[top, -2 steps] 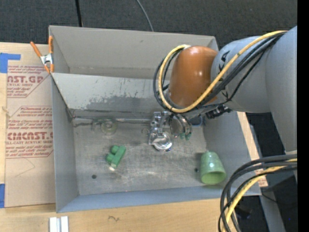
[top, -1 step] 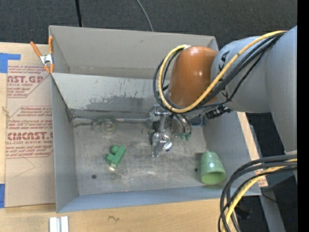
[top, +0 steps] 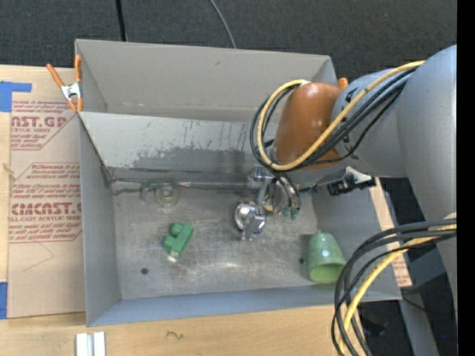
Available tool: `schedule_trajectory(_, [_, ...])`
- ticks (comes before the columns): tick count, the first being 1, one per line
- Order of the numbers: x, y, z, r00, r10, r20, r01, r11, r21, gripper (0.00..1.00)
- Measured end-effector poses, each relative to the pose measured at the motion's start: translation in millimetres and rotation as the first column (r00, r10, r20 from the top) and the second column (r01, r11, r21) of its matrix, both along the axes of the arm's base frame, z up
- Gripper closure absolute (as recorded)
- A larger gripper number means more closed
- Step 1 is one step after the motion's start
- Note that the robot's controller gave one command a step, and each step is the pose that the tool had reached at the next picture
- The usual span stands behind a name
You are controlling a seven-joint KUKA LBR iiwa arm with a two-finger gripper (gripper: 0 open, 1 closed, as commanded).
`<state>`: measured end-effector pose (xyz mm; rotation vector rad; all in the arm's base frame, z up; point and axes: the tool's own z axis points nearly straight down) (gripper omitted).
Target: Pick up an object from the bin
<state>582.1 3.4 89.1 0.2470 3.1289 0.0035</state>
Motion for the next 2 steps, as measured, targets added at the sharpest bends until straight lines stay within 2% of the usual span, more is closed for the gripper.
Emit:
schedule_trajectory(1, [-0.2, -2, -2, 1.000, -0.003, -0.001, 0.003, 1.000, -0.001, 1.00])
schedule_trajectory(2, [-3.0, 0, 114, 0.963, 0.270, 0.005, -0.270, 0.963, -0.004, 1.00])
